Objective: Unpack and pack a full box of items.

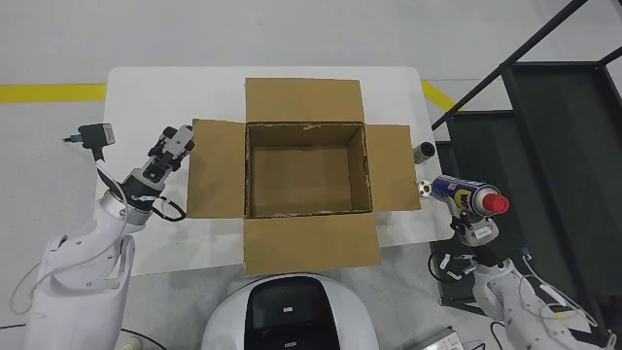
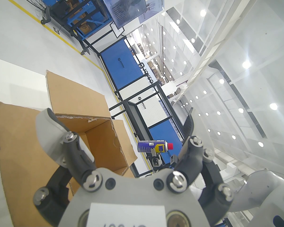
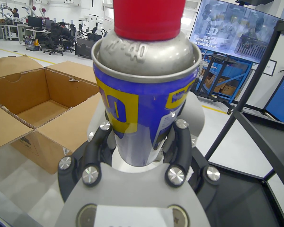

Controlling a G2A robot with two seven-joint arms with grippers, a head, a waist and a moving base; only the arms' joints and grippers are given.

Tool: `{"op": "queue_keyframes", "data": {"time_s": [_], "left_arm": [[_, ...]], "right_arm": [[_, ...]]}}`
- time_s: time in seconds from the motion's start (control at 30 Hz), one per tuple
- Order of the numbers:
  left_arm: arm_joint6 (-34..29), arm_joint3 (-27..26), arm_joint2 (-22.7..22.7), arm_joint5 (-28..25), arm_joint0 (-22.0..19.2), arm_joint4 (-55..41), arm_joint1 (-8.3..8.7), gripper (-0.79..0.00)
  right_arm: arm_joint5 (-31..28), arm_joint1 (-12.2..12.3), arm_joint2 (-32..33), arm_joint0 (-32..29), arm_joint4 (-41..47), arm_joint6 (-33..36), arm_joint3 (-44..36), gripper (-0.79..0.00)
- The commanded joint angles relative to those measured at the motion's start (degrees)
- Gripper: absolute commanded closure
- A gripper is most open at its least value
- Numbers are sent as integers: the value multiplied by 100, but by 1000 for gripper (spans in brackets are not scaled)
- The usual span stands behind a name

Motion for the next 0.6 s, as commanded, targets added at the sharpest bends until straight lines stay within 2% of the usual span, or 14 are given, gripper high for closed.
{"op": "queue_keyframes", "data": {"time_s": [0.0, 0.17, 0.27, 0.43, 0.57], "left_arm": [[1, 0, 0, 0, 0, 0, 0, -785], [1, 0, 0, 0, 0, 0, 0, -785], [1, 0, 0, 0, 0, 0, 0, -785], [1, 0, 0, 0, 0, 0, 0, -785], [1, 0, 0, 0, 0, 0, 0, -785]], "right_arm": [[0, 0, 0, 0, 0, 0, 0, 0], [42, -36, -15, 24, 63, 352, 2, 0], [99, -28, 68, 48, -228, 492, -185, 0], [163, 10, 325, -7, -718, 989, -938, 0], [230, 28, 487, -138, -1060, 1637, -1661, 0]]}}
